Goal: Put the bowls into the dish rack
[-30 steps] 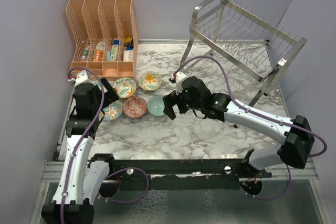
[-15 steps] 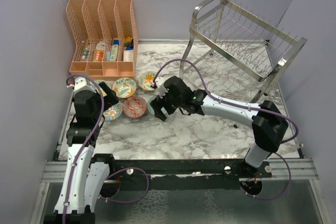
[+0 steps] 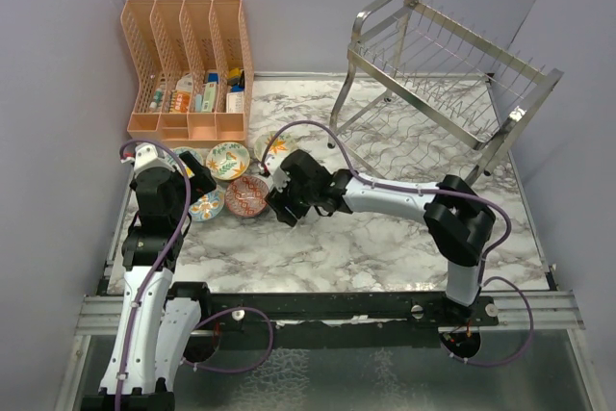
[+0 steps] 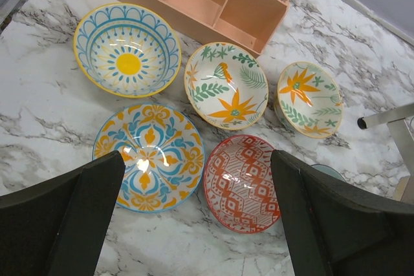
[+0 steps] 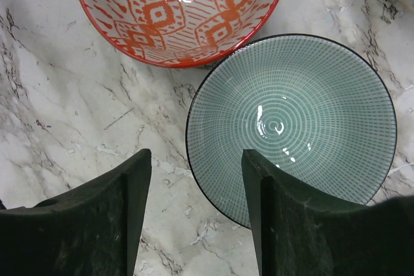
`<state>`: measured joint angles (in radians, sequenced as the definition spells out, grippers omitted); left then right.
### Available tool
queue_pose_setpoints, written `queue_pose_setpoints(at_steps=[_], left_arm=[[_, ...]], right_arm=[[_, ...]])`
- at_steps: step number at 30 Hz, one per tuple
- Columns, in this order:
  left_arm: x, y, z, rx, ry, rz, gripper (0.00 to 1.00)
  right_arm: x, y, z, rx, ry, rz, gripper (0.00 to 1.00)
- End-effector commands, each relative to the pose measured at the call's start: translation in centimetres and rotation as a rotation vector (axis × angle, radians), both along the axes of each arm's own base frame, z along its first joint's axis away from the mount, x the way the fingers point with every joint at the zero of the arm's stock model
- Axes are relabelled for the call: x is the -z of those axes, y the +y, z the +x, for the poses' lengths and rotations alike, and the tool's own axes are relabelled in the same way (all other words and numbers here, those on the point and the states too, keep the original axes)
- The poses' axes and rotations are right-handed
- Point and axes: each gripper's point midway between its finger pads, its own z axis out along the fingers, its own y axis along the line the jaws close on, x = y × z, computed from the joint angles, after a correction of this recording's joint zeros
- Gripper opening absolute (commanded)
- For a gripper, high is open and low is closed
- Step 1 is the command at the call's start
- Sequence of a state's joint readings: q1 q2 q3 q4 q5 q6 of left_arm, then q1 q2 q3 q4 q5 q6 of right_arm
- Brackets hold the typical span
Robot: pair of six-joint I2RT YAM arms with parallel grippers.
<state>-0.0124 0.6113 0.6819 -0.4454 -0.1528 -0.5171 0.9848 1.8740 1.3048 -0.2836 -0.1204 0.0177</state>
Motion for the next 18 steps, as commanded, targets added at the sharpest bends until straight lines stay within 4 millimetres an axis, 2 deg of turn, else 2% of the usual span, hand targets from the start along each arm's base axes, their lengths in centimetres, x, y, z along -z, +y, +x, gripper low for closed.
queue_pose_setpoints(at_steps=[1,6,9,14,15,18], left_arm=[[-0.8,0.7,0.2,-0.032,-0.029,0.019,0.99],[-0.9,0.8,0.2,-0.034,-0.031,0.021,0.99],[-0.8,0.8,0.3,-0.035,-0.029,0.021,0.99],[-0.8,0.8,0.3,-0.033,-0.027,0.022,0.99],[-0.8,0.8,0.3,-0.033,-0.028,0.022,0.99],[-0.8,0.8,0.3,-0.033,-0.028,0.022,0.99]], right_arm=[[-0.6,1.4,0.9,0.004,-0.06,0.012,0.55],[0.4,1.3,1.5,0.025,-0.074,-0.019,0.49],[1.3,1.2,1.8,0.038,-0.086,-0.048,0.37],[1.8,0.9,2.2,0.065,-0.105,-0.073,0.35],[1.8,0.9,2.3,0.069,-0.108,-0.073,0.32],[1.7,0.7,2.4,0.089,-0.112,-0.077,0.14]])
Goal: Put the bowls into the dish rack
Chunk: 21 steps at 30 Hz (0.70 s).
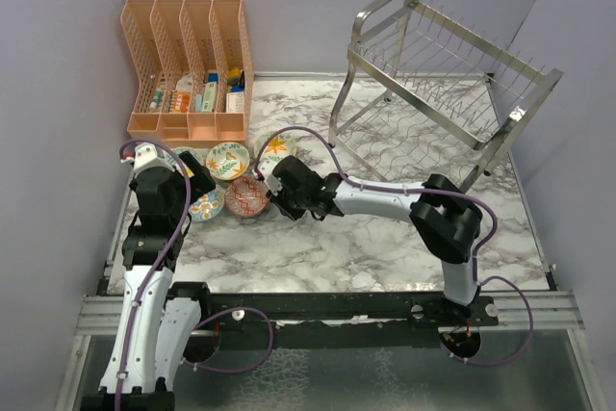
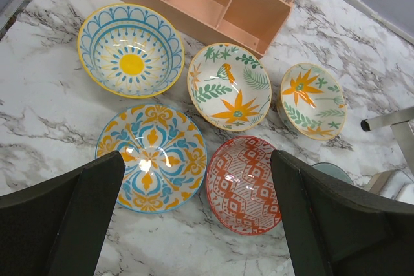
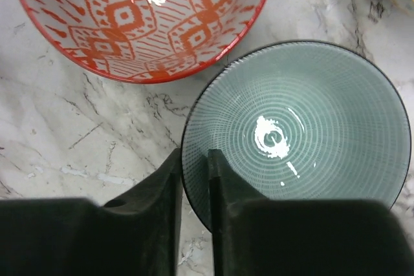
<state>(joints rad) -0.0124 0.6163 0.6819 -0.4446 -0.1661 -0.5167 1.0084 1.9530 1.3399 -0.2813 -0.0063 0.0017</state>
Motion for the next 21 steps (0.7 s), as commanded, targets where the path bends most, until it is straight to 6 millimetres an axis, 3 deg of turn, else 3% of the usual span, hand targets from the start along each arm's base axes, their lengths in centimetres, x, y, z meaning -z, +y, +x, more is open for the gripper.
queue_pose_setpoints(at_steps=[1,4,13,16,21], left_arm=[[-0.9,0.5,0.2,-0.021,-0.031,0.016,0.99],[-0.9,0.5,0.2,-0.02,-0.03,0.015,0.99],[-0.9,0.5,0.2,-0.02,-0.03,0.014,0.99],[-0.9,0.5,0.1,-0.02,-0.031,0.014,0.99],[-1.0,0.5,0.1,-0.021,-0.035,0.012,0.99]], right_arm=[[-0.7,0.4,1.2,0.05,-0.057,0.006,0.09],[-1.0,0.1,1.3,0.08,-0.058,0.013,0.01],[-3.4,0.1,0.3,0.158,-0.01,0.129,0.01],[-4.8,0.5,-1.0,0.148,0.041,0.206,0.01],[-8.6,1.5,-4.2,0.087,0.157,0.402,0.01]])
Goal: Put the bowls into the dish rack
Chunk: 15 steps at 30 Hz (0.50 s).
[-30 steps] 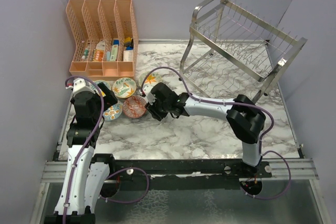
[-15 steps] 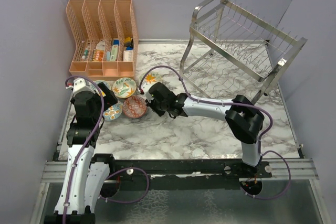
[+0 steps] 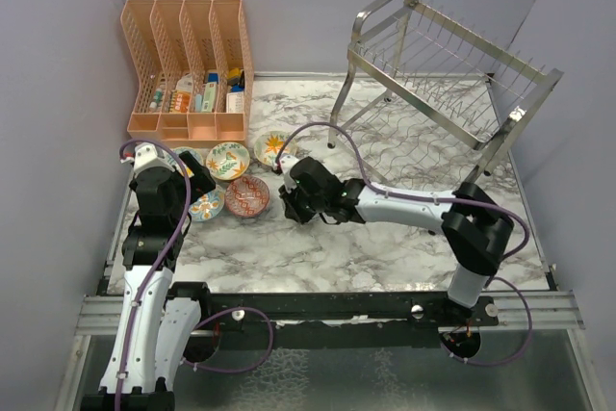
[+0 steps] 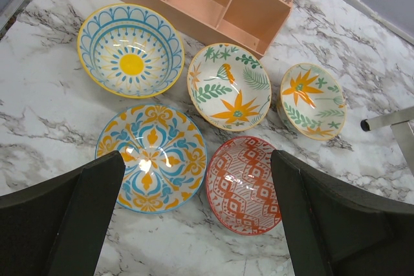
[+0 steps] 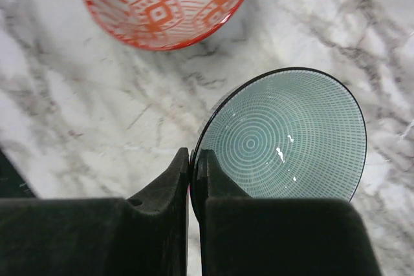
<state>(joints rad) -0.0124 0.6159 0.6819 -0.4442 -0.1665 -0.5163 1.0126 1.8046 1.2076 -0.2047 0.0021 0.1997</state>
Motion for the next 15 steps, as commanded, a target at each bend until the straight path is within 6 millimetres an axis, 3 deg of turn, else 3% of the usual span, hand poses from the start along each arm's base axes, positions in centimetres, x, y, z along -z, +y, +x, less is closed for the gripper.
queue_pose_setpoints(at_steps=[1,7,15], left_arm=[[-1.0,0.5,0.2,-0.019,-0.035,0.011,0.99],[-1.1,0.4,0.2,-0.015,-0.042,0.011,0.99],[-1.4,0.2,0.3,-0.002,-0.052,0.006,0.99]], right_arm=[[-6.2,2.5,-3.2,-0.058,0.096,0.299,0.01],[-9.6,2.7,-5.8,-0.046,0.201,0.554,0.01],[-12.6,2.2,-4.9,0.073,0.207,0.779,0.01]])
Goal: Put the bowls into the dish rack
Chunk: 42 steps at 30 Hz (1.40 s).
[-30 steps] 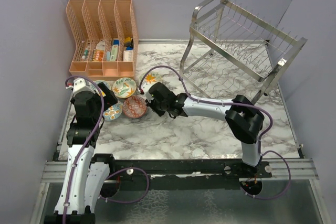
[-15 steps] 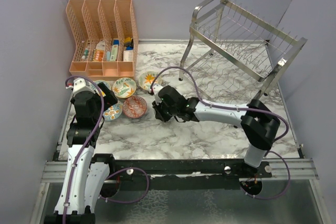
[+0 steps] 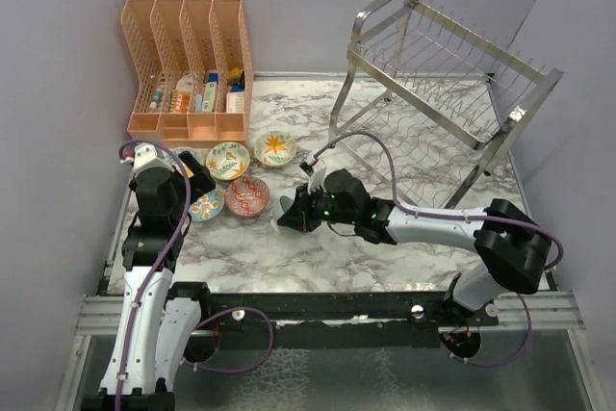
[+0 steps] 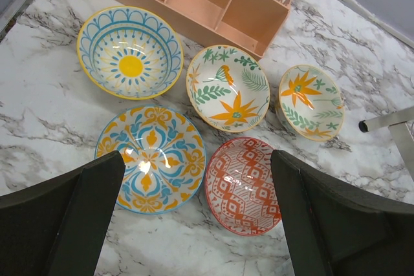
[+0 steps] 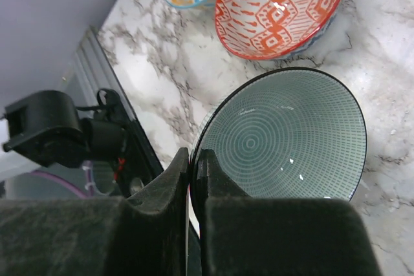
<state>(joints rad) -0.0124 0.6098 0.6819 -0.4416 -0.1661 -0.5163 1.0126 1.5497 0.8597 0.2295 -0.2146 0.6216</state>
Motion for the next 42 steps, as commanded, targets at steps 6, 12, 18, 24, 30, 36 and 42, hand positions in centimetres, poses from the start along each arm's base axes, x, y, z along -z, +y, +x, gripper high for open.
queue_pose_setpoints(at_steps=[6,12,18,24,30,36,42], left_arm=[[-1.2,-0.1,0.5,0.009,-0.047,0.001,0.99],[-1.0,-0.3,0.6,0.023,-0.039,-0.005,0.99],[-0.9,-0.3,0.5,0.021,-0.035,-0.002,0.99],[-0.9,-0.3,0.7,0.022,-0.033,-0.002,0.99],[-0.8,-0.2,0.7,0.02,-0.031,-0.002,0.99],[-0.7,-0.2,0.6,0.02,-0.025,-0.002,0.99],[-0.6,-0.2,0.7,0.019,-0.022,0.0,0.99]], right_arm=[[-9.5,-0.3,3.7,0.236,-0.069,0.408,0.01],[-10.9,-3.2,8.5,0.4,-0.056,0.465,0.01],[-9.9,-5.5,11.8,0.441,0.015,0.526,0.01],[-9.5,-6.9,12.8,0.453,0.052,0.589,0.01],[-9.8,-8.6,13.9,0.456,0.066,0.659,0.01],[-10.3,-10.7,15.0,0.491,0.052,0.735,0.01],[-11.5,-12.6,16.8,0.537,0.009,0.828,0.01]])
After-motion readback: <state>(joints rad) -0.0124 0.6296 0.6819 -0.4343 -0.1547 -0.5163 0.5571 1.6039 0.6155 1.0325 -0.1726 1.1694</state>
